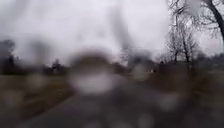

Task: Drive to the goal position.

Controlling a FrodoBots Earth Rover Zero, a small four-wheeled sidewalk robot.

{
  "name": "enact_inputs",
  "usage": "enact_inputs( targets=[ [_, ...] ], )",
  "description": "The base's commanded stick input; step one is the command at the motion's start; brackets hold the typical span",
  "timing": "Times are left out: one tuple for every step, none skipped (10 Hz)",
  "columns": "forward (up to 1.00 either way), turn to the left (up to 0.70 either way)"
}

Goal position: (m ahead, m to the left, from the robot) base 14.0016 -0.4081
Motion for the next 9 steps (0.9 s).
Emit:
enact_inputs(
  targets=[
    [0.85,0.00],
    [0.85,0.00],
    [0.85,0.00],
    [0.85,0.25],
    [0.85,0.30],
    [0.85,0.32],
    [0.85,0.20],
    [0.85,0.08],
    [0.85,0.00]
  ],
)
